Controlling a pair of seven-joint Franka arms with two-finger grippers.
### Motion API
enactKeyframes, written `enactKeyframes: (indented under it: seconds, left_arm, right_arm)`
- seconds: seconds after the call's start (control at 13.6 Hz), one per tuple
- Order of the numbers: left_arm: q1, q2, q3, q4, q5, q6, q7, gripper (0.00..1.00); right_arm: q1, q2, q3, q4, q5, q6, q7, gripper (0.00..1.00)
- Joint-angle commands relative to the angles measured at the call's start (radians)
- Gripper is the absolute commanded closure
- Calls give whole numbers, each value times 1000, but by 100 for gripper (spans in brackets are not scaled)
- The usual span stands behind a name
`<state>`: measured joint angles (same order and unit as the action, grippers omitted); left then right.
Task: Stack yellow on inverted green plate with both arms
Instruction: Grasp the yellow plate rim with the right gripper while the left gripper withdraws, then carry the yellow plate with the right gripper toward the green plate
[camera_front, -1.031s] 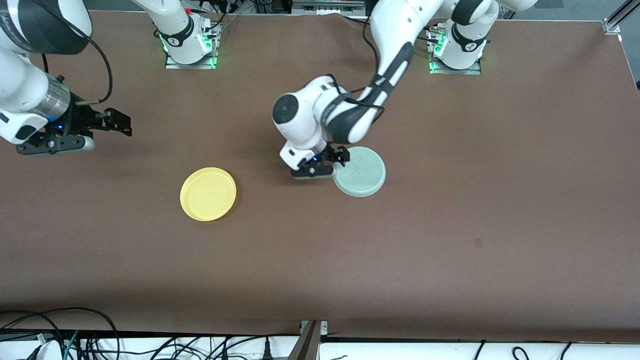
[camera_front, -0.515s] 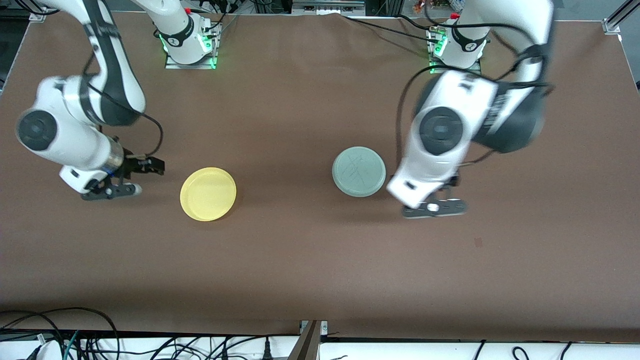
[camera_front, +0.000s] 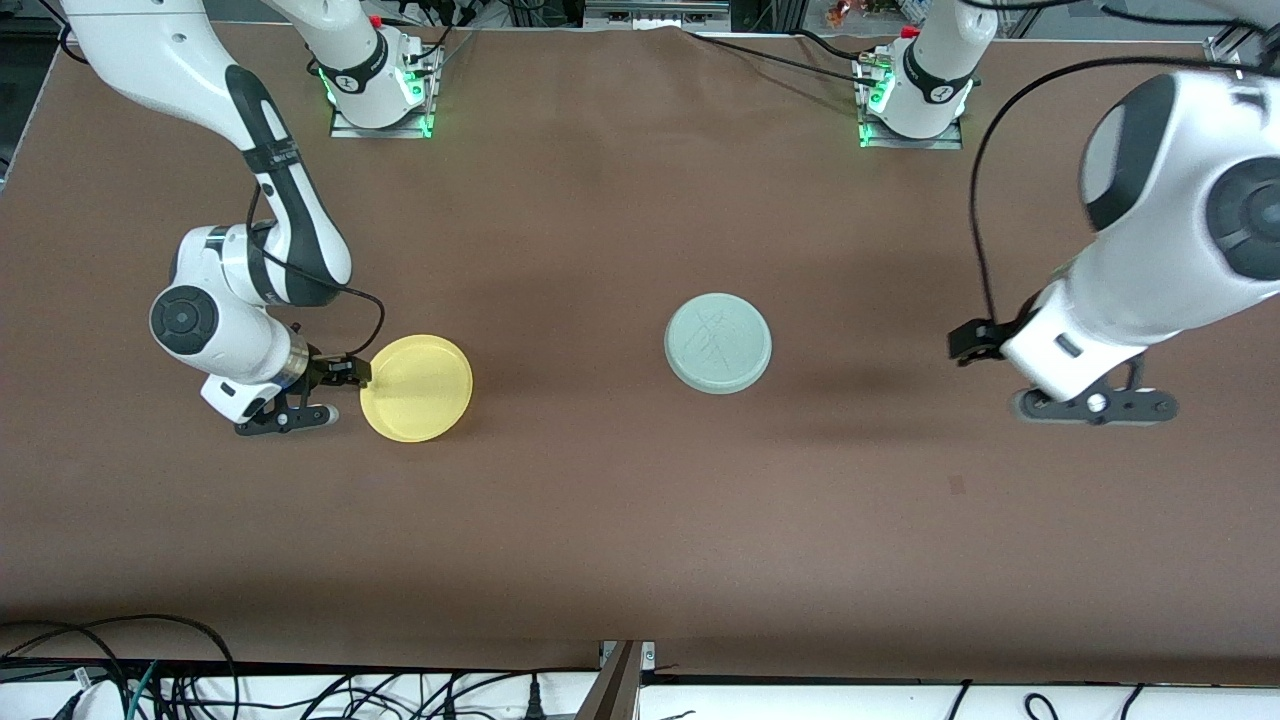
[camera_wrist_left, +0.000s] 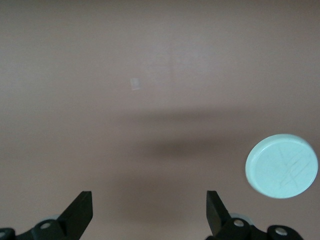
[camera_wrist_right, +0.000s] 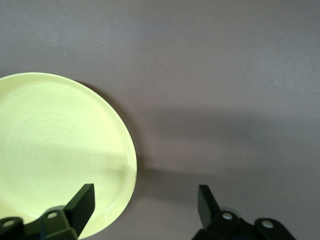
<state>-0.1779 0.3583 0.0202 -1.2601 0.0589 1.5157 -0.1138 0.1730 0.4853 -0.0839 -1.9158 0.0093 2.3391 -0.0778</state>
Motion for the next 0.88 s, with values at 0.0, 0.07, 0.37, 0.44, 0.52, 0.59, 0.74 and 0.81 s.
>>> enactKeyframes:
  seconds: [0.0,0.07,0.37,0.44,0.52,0.59,0.74,0.81]
  left_arm:
    - [90,-177,-3,-214,-30,76,173,0]
    - [103,-211,0,-258,-25,99,196,0]
    - [106,-366,18,-452,-28,187,195,0]
    - [110,-363,18,-449,-28,189,204,0]
    - [112,-357,14,-444,-28,187,194,0]
    - [110,-352,11,-431,-27,187,192,0]
    - [112,-343,11,-423,-27,186,189,0]
    - [112,-343,11,-423,-27,186,189,0]
  right_arm:
    - [3,30,1,-5,6,63,-2,13]
    - [3,48,1,-5,6,86,0,14]
    - [3,70,9,-25,15,111,7,33]
    - [3,65,9,-35,17,109,9,41]
    - [3,64,10,-46,20,109,9,47]
    - [3,64,10,-48,32,109,9,53]
    - [2,53,10,-52,37,100,9,75]
    - [2,44,12,-52,38,94,9,90]
